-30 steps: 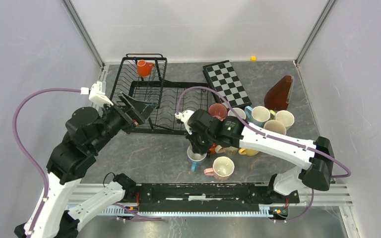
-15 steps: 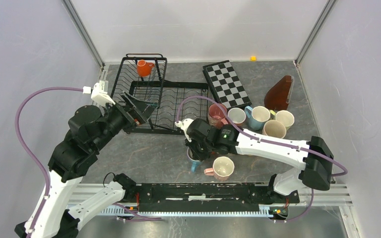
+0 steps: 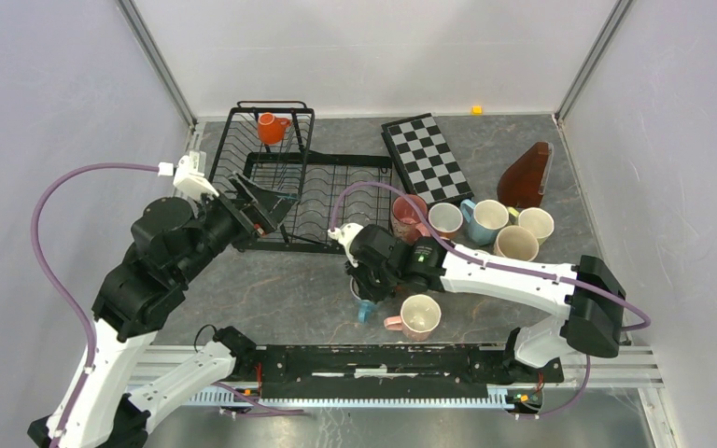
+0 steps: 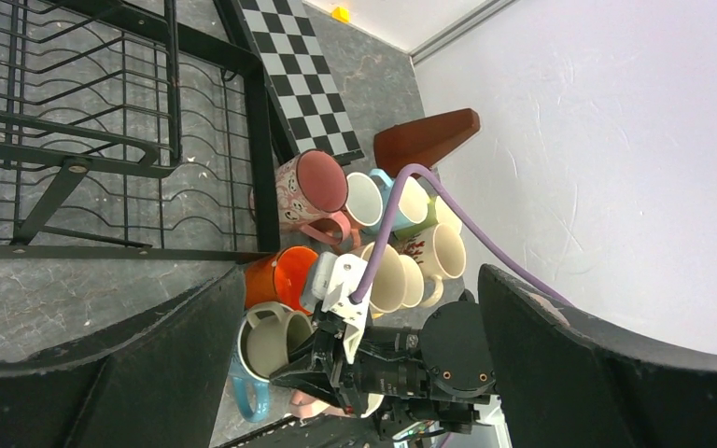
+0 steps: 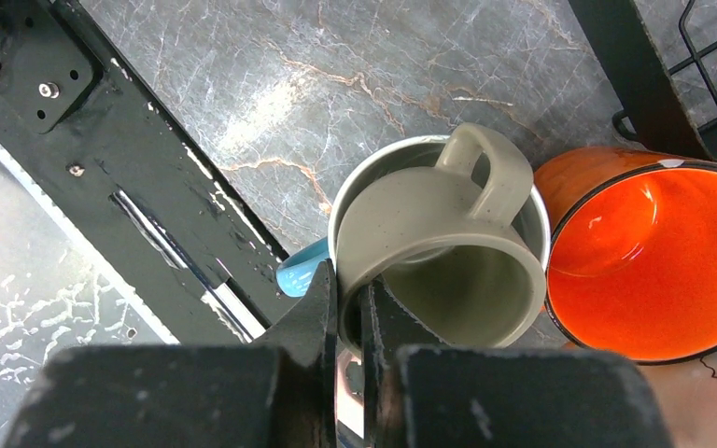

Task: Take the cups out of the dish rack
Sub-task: Place the cup into the cup.

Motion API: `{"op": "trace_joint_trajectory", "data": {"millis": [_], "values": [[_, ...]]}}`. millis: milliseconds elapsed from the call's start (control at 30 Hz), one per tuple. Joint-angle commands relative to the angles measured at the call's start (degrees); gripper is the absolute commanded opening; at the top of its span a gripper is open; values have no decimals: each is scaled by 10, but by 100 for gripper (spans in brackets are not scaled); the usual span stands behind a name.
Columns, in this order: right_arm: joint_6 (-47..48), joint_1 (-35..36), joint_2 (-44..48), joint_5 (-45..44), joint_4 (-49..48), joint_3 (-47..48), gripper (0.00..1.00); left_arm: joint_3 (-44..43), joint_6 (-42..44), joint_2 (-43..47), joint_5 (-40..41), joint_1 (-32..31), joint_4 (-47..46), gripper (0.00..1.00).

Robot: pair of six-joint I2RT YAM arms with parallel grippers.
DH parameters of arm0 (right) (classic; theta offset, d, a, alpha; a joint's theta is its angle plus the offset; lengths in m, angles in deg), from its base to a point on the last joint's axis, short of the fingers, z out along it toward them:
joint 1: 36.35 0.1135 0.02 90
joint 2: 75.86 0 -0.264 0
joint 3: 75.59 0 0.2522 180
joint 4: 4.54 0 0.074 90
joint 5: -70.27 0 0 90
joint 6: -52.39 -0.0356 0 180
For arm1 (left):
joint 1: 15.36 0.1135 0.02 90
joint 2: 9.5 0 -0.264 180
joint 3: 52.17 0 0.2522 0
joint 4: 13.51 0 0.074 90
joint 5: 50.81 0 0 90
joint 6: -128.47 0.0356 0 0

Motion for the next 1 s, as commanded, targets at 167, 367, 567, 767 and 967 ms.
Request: {"op": "trace_joint_trajectory", "data": {"millis": [167,367,567,767,967], "values": [[-9,3,13,-8,-18,-22,22,8,18,-8,-3,-1,-12,100],[-16,3,30,-13,-21,-35,29,20,10,-12,-13,-2,-24,100],[-19,4,47,-18,-20,-34,38,23,9,-18,-14,-1,-28,100],[-19,4,64,-25,-16,-28,42,26,4,-24,-21,-2,-35,100],[-21,4,81,-26,-17,-26,43,28,1,-26,-23,-1,-38,100]]}}
